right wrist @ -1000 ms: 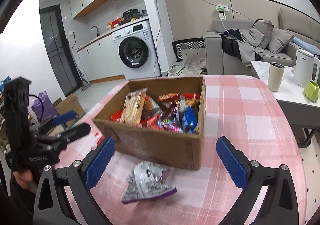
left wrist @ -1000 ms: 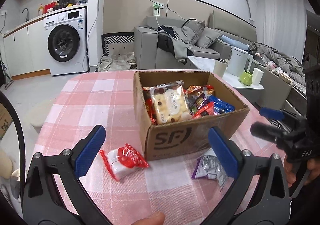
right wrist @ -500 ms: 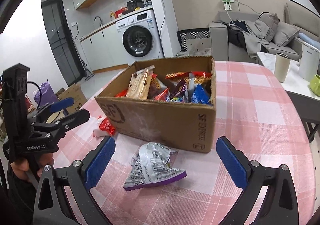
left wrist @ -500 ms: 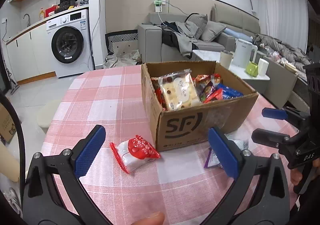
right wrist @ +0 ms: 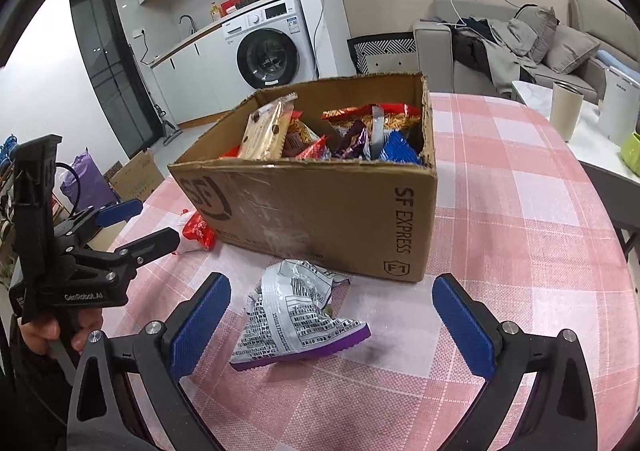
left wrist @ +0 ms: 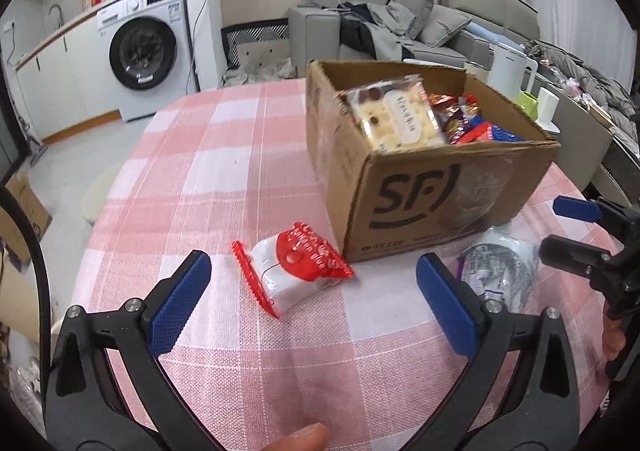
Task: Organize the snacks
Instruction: 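Move both tools back toward the last two snacks beside the box, then grasp the red-and-white balloon glue pack with the left gripper while the right gripper grasps the silver snack bag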
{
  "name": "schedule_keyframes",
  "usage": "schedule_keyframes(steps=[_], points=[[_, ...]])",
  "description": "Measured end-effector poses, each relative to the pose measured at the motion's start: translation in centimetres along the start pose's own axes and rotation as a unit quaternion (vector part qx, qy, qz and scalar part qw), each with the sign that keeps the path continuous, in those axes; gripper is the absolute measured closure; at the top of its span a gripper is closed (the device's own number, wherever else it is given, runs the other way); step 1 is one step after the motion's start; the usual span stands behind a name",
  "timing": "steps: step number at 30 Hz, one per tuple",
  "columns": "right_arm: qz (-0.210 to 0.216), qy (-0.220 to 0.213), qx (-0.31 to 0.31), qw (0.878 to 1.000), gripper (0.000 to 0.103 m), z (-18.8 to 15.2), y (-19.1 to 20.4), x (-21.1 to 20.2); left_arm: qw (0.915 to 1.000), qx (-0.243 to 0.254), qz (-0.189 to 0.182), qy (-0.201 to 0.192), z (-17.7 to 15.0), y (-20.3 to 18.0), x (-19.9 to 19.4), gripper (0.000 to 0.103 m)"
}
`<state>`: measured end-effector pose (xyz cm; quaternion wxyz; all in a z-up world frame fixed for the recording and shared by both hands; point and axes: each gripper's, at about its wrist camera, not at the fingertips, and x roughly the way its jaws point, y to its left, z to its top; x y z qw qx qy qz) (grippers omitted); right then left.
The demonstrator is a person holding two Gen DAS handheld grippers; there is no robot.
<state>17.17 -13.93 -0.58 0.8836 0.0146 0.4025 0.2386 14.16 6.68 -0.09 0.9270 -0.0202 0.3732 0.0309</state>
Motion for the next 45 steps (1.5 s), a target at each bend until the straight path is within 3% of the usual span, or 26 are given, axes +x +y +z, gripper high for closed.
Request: schedule_keyframes(steps=[20, 25, 30, 45], points=[[0.002, 0.061, -0.001, 0.998, 0.000, -1.7, 1.8, 4.3, 0.9983, -0.039, 0.016, 0.041, -0.6, 3.0, 5.2, 0.001], [0.003, 0.058, -0.003, 0.998, 0.002, -2.0, 2.1, 4.7, 0.9975, -0.051, 0.021, 0.045, -0.8, 3.4, 6.2, 0.001], [0.007, 0.063, -0.006, 0.998, 0.019, -2.3, 2.5, 5.3, 0.9970, -0.058, 0.021, 0.048, -0.7, 3.7, 7.3, 0.001], [0.030, 0.060, -0.017, 0.998, 0.038, -2.4, 1.9, 4.9, 0.9951, -0.072, 0.026, 0.062, -0.2, 4.9, 9.2, 0.001]])
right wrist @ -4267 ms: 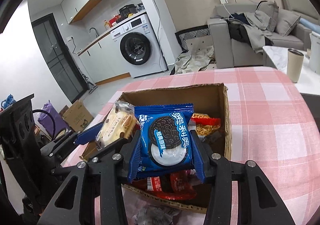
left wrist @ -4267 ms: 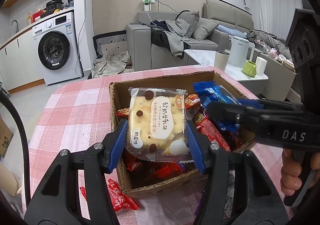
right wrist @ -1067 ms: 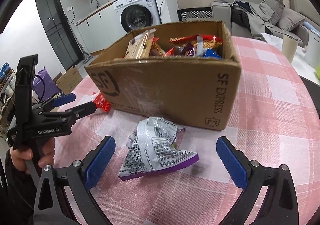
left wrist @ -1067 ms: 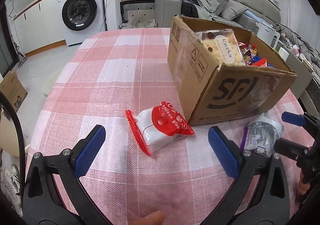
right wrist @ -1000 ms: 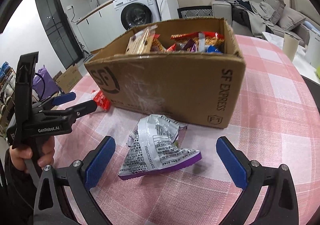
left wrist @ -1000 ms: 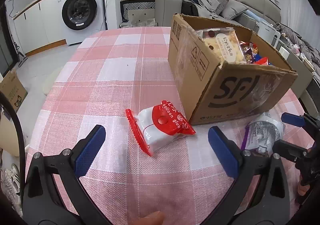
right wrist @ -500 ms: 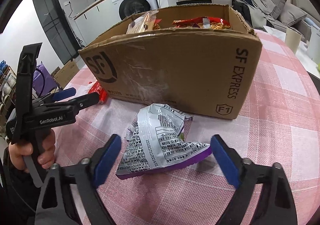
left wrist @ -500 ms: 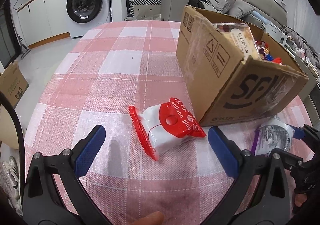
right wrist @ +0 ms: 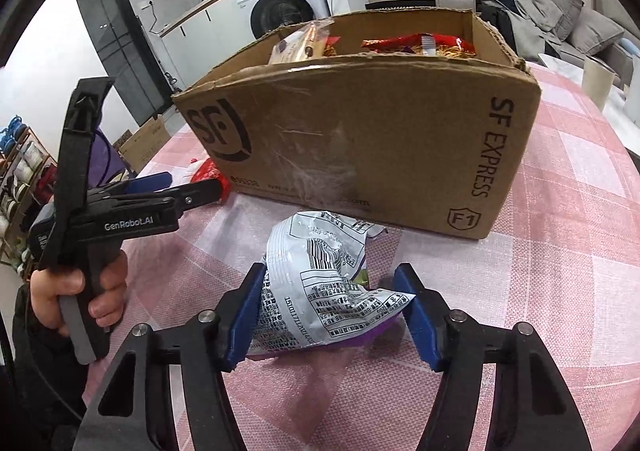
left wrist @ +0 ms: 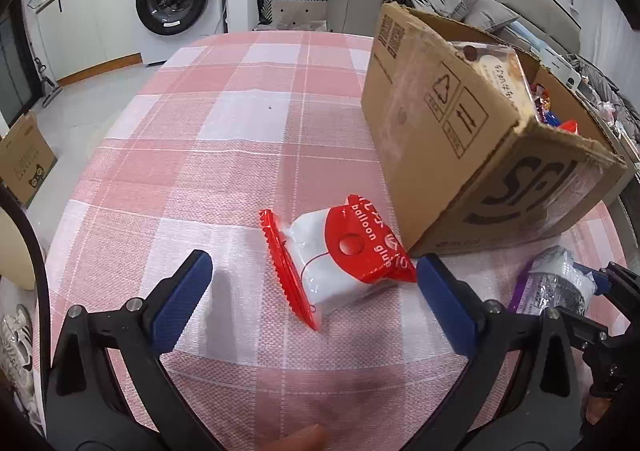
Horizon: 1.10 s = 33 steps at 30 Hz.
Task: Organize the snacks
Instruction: 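Grasp the red-and-white balloon glue pack with the left gripper while the right gripper grasps the silver snack bag, then lift the balloon glue pack and silver snack bag and carry them over the box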
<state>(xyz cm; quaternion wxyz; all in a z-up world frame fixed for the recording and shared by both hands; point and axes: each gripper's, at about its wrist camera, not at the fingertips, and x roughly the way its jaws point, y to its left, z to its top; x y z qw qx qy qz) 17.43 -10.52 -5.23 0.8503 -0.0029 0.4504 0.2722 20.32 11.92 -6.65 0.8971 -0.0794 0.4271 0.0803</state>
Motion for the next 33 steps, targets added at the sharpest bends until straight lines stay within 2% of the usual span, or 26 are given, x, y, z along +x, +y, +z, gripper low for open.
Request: schedule_keyframes(steps=[2, 5, 8, 10, 13, 24, 29, 31, 33], points=[[0.000, 0.000, -0.001, 1.000, 0.038, -0.1, 0.1, -0.1, 1.0000, -0.001, 0.010, 0.000, 0.0, 0.3, 0.1, 0.001], [0.001, -0.001, 0.000, 1.000, 0.039, -0.2, 0.1, -0.2, 0.9999, -0.012, 0.003, 0.003, 0.1, 0.8, 0.4, 0.003], [0.002, -0.001, -0.001, 1.000, 0.039, -0.2, 0.1, -0.2, 0.9999, -0.011, -0.006, 0.005, 0.0, 0.9, 0.5, 0.017], [0.003, -0.001, -0.003, 1.000, 0.039, -0.2, 0.1, -0.2, 1.0000, -0.006, -0.006, 0.004, 0.0, 0.9, 0.6, 0.035], [0.004, 0.000, -0.002, 1.000, 0.039, -0.3, 0.2, -0.2, 0.9999, 0.001, -0.017, 0.001, 0.0, 0.7, 0.5, 0.049], [0.005, 0.001, -0.001, 1.000, 0.039, -0.2, 0.0, -0.2, 0.9996, 0.013, -0.026, 0.002, -0.5, 0.3, -0.2, 0.056], [0.005, 0.001, -0.002, 1.000, 0.039, -0.3, 0.1, -0.3, 0.9994, 0.022, -0.023, 0.012, -0.8, 0.1, -0.5, 0.055], [0.005, 0.002, -0.001, 1.000, 0.039, -0.3, 0.1, -0.3, 0.9998, 0.016, -0.007, 0.011, -0.7, 0.3, -0.5, 0.036], [0.005, 0.002, -0.001, 1.000, 0.039, -0.2, 0.1, -0.3, 0.9999, 0.014, 0.000, 0.007, -0.7, 0.4, -0.4, 0.031]])
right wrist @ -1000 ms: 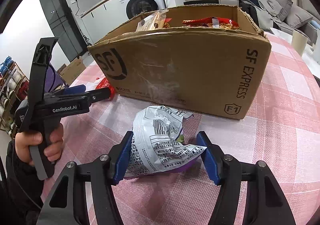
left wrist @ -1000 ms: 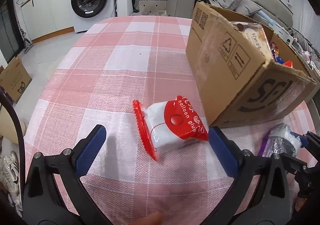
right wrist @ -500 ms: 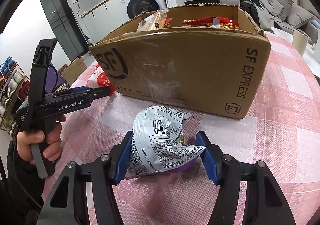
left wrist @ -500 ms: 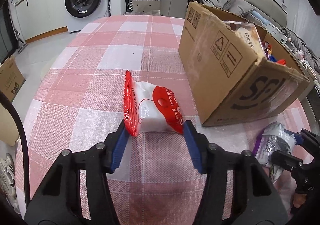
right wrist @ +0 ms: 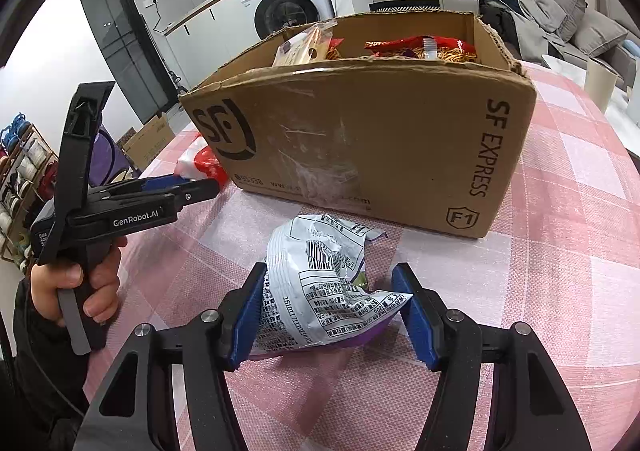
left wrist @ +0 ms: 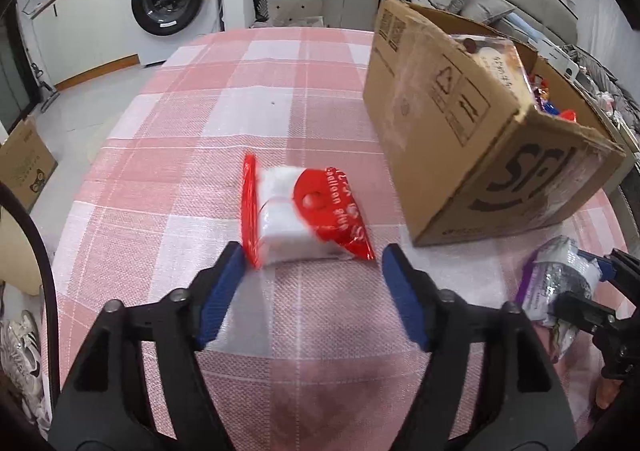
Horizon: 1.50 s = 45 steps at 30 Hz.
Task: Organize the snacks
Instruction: 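Lift the balloon glue pack and silver snack bag and carry them over the box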
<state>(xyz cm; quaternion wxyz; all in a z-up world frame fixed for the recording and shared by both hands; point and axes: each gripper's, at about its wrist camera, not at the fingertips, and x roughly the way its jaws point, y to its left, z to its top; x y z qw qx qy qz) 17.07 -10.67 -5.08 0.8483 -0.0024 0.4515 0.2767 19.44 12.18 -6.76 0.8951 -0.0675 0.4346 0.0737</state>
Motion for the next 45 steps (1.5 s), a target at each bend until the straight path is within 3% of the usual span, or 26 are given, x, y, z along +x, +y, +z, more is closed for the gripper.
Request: schedule_keyframes(steps=[4, 11, 13, 14, 15, 18, 45], points=[[0.000, 0.001, 0.001, 1.000, 0.039, 0.0, 0.0, 0.0, 0.9999, -0.005, 0.009, -0.001, 0.5, 0.4, 0.2, 0.024], [-0.001, 0.001, 0.001, 1.000, 0.039, 0.0, -0.1, 0.2, 0.9997, -0.008, 0.020, -0.007, 1.4, 0.6, 0.9, 0.024], [-0.001, 0.001, 0.001, 1.000, 0.039, 0.0, -0.1, 0.2, 0.9998, 0.000, 0.019, -0.010, 1.3, 0.4, 0.9, 0.029], [0.000, 0.001, 0.002, 1.000, 0.039, 0.0, -0.1, 0.2, 0.9998, 0.005, 0.015, -0.013, 1.3, 0.3, 0.8, 0.042], [0.000, 0.001, 0.002, 1.000, 0.039, 0.0, -0.1, 0.2, 0.9998, 0.006, 0.014, -0.012, 1.2, 0.2, 0.7, 0.047], [0.000, 0.000, 0.000, 1.000, 0.039, -0.1, 0.0, 0.2, 0.9998, 0.004, 0.009, -0.016, 1.1, 0.3, 0.5, 0.055], [0.016, -0.024, -0.032, 0.999, 0.057, 0.1, 1.6, -1.9, 0.9967, 0.007, -0.019, -0.078, 0.7, -0.9, -6.8, 0.057]])
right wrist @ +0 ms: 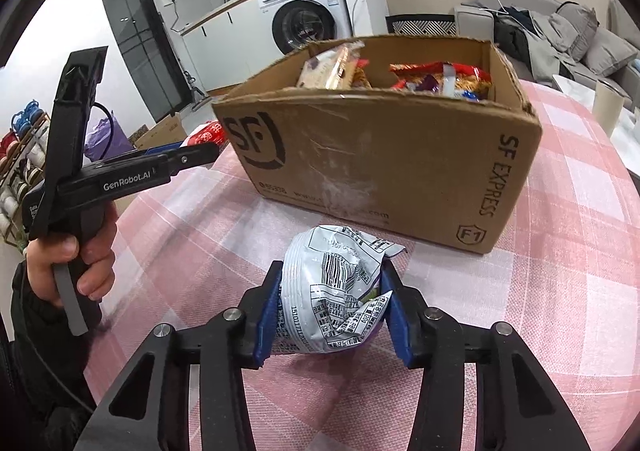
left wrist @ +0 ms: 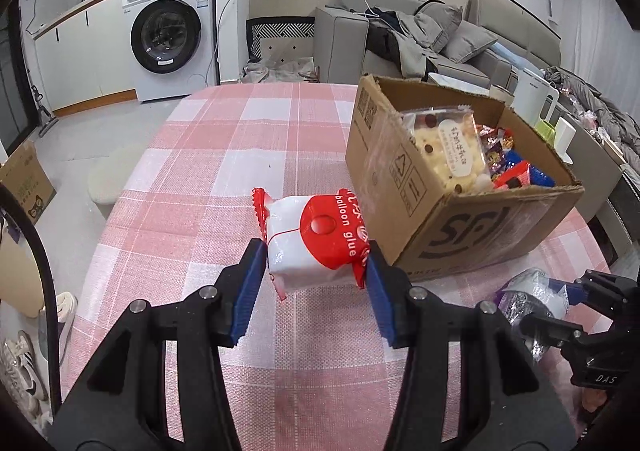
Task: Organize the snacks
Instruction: 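Lift the balloon glue pack and silver snack bag and carry them over the box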
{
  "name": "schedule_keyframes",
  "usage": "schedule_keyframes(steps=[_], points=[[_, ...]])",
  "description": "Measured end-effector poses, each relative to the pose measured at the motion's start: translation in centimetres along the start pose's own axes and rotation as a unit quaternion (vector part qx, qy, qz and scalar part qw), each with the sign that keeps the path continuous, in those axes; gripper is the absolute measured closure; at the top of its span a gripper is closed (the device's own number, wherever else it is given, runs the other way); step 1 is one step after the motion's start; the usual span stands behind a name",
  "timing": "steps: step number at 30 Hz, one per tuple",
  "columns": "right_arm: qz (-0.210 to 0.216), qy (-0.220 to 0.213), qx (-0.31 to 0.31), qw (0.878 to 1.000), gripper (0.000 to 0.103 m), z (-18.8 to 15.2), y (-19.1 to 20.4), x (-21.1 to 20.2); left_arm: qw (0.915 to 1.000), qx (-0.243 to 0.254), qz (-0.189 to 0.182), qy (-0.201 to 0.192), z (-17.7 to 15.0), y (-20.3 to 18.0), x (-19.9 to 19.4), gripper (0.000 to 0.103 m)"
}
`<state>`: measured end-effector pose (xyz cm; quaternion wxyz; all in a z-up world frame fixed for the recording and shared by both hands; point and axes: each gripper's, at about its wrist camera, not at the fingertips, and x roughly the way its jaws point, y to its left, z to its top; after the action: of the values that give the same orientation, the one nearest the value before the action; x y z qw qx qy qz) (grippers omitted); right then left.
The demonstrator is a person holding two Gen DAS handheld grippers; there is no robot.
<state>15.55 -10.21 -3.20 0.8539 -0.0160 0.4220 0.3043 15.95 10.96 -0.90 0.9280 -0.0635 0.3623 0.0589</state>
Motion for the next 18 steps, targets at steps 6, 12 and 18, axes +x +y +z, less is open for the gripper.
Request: schedule_keyframes(steps=[6, 12, 18], points=[[0.006, -0.017, -0.002, 1.000, 0.057, 0.4, 0.6, -1.2, 0.9998, 0.001, -0.007, -0.020, 0.7, -0.3, -2.1, 0.057], [0.014, -0.043, -0.002, 0.999, 0.057, 1.0, 1.0, -3.1, 0.9990, 0.008, -0.017, -0.041, 1.1, -1.1, -4.4, 0.056], [0.015, -0.072, 0.002, 0.997, 0.057, 1.5, 1.0, -5.1, 0.9977, 0.022, -0.029, -0.058, 1.1, -2.4, -6.6, 0.056]])
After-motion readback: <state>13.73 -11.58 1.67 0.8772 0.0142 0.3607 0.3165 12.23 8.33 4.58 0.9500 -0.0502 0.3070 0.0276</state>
